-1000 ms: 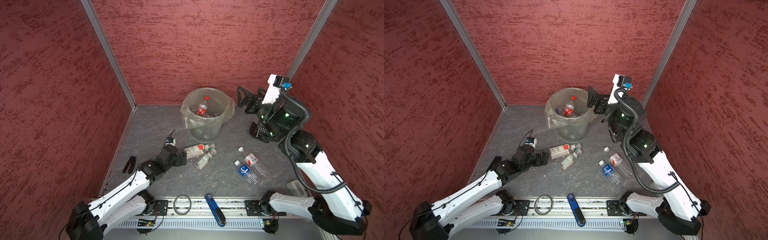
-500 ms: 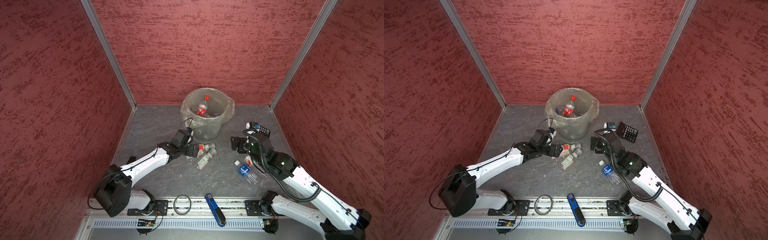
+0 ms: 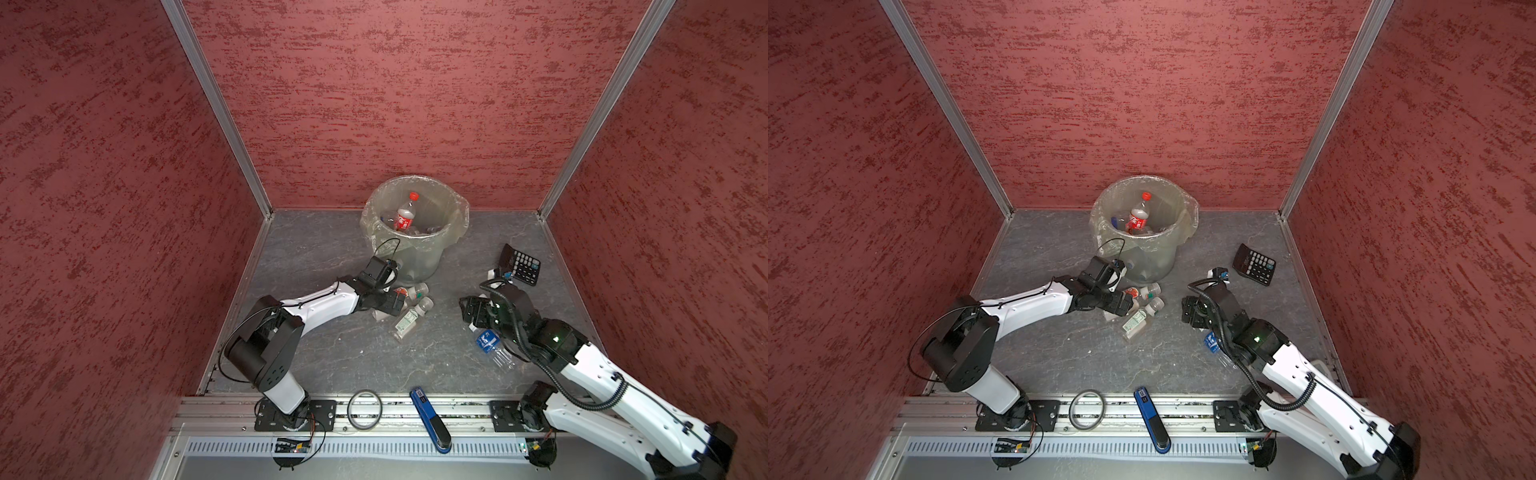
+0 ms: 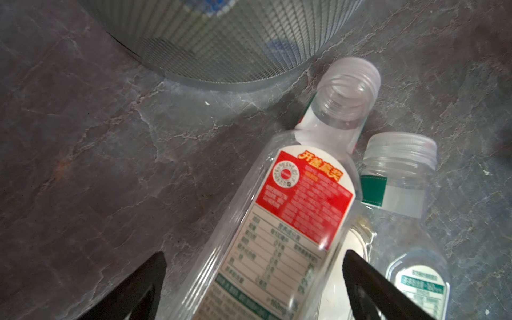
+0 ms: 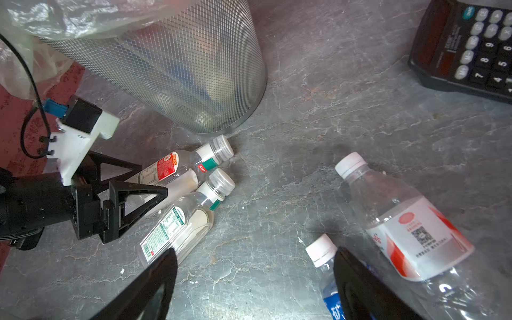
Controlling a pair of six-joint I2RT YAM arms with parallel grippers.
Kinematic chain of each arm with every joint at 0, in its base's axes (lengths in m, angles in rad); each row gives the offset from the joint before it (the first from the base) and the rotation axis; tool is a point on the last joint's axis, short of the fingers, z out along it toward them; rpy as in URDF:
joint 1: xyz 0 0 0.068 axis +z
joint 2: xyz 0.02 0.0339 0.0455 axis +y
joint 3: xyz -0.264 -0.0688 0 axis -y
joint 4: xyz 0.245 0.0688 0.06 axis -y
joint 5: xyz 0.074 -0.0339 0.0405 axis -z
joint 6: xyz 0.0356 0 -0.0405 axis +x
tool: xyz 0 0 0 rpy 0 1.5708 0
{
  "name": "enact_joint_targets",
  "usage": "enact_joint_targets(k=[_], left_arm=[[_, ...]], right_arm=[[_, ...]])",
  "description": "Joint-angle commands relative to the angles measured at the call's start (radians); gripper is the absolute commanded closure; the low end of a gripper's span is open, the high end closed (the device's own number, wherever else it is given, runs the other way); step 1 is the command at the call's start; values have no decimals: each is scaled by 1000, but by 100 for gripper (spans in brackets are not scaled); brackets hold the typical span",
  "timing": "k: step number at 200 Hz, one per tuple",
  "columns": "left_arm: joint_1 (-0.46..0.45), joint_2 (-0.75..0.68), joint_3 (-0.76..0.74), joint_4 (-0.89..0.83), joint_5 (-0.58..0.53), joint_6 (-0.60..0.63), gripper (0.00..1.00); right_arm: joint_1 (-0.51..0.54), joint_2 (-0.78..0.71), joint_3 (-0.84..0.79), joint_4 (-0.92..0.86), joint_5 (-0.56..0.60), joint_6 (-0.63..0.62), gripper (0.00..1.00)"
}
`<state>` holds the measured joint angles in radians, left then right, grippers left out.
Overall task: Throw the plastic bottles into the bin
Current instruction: 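Lower the left gripper onto the red-labelled bottle while the right gripper withdraws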
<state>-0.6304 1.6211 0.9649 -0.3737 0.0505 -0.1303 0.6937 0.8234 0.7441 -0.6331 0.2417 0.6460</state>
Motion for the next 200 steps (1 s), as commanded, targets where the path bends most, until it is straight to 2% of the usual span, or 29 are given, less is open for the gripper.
enact_joint_targets(k=[1,39,61,80,121,159,200], left_arm=[[-4,-14,-16,14,-3,-16,0],[-25,-41,-85,8,-55,-95,0],[-42,-54,-124,24,-78,-147,7],[-65,-52,-133,34,-121,-164,7],[-78,-22,-72,12,-175,-137,0],[-74,24,17,-19,-248,-83,0],[-62,98,82,-36,-206,-37,0]], right_arm=[[-2,-3,10,15,-11,22,13],[-2,11,2,26,-20,20,18],[0,1,-3,30,-13,27,22],[0,-7,-11,39,-17,29,23],[0,-8,-15,35,-18,32,23],[-1,-12,-27,36,-19,39,23],[-1,-15,-25,32,-11,39,24]])
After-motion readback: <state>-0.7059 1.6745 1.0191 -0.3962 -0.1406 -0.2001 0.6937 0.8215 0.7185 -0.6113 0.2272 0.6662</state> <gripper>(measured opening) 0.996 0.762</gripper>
